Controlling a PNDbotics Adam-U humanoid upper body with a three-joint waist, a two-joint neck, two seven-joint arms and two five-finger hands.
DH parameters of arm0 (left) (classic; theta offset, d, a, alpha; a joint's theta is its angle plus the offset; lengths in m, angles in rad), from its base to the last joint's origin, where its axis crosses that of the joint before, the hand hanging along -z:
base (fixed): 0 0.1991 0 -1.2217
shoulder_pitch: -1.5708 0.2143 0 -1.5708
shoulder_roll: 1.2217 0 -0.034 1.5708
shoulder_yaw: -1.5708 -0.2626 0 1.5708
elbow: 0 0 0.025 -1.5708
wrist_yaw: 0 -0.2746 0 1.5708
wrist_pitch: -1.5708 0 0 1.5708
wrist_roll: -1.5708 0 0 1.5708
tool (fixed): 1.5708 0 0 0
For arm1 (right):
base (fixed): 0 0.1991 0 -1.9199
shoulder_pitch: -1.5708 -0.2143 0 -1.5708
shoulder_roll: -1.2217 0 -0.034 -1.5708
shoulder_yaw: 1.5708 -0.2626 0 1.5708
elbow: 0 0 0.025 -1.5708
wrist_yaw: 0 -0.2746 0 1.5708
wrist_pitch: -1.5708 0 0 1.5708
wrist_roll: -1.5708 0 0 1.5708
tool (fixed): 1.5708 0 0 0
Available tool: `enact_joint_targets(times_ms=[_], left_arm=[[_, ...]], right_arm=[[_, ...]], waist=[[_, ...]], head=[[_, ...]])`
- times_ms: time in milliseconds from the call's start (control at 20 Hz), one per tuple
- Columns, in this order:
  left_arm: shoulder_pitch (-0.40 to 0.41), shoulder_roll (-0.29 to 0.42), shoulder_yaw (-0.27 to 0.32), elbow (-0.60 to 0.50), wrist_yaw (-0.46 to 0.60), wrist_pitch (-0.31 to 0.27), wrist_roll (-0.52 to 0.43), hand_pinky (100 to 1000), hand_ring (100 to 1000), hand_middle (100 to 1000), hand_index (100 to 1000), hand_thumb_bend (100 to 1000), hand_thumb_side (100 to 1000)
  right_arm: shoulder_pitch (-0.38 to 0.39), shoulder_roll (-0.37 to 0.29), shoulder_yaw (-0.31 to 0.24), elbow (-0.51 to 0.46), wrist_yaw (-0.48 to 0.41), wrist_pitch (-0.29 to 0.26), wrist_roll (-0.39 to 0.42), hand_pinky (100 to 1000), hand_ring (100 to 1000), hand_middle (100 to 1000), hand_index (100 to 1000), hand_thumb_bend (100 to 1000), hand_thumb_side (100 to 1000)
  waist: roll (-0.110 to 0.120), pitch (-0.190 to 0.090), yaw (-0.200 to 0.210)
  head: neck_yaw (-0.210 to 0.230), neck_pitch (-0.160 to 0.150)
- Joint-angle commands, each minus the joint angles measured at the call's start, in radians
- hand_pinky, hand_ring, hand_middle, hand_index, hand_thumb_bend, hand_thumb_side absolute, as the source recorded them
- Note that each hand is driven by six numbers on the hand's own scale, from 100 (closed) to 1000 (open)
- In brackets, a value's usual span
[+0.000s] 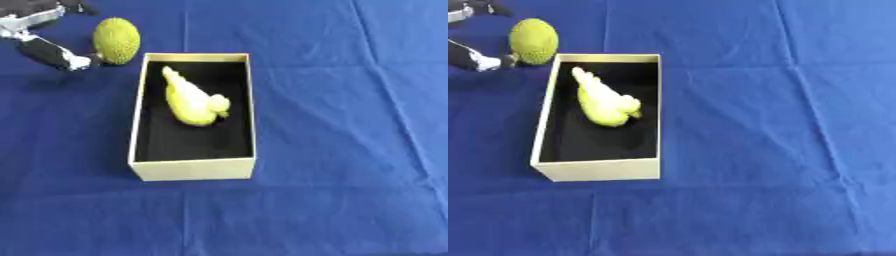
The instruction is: Pick up objects on the table and place them in the box.
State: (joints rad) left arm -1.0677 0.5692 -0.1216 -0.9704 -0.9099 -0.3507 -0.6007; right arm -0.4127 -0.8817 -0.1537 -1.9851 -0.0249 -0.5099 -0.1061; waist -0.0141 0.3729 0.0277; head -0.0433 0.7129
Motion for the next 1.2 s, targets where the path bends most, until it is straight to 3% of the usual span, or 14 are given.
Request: enact_joint_targets(times_ms=[50,350,800,1200], left_arm=[[-0.038,0.0,0.032,0.03,-0.043,0.007,-0.019,916,923,875,957,390,512],[-0.059,-0.024,0.053,0.075,-0.059,0.018,-0.021,919,928,880,964,384,528],[-0.077,-0.04,0.061,0.065,-0.066,0.026,-0.009,956,962,906,992,521,576],[-0.088,-0.056,0.072,0.077,-0.156,0.078,0.064,951,958,894,992,536,574]], right_arm=[[-0.005,-0.034,-0.016,-0.015,-0.012,0.003,-0.001,867,839,624,803,100,163],[-0.003,-0.027,-0.018,-0.015,-0.012,0.014,0.008,868,837,620,799,100,185],[0.005,-0.014,-0.016,-0.015,-0.012,0.032,0.027,869,830,609,788,100,235],[0.007,-0.003,-0.007,-0.015,-0.013,0.04,0.056,870,823,597,779,100,280]], waist=[[0.003,-0.024,-0.004],[0.011,-0.018,-0.015],[0.016,-0.013,-0.021],[0.019,-0.009,-0.028]], head=[[0.006,-0.006],[0.016,-0.014],[0.021,-0.019],[0.025,-0.028]])
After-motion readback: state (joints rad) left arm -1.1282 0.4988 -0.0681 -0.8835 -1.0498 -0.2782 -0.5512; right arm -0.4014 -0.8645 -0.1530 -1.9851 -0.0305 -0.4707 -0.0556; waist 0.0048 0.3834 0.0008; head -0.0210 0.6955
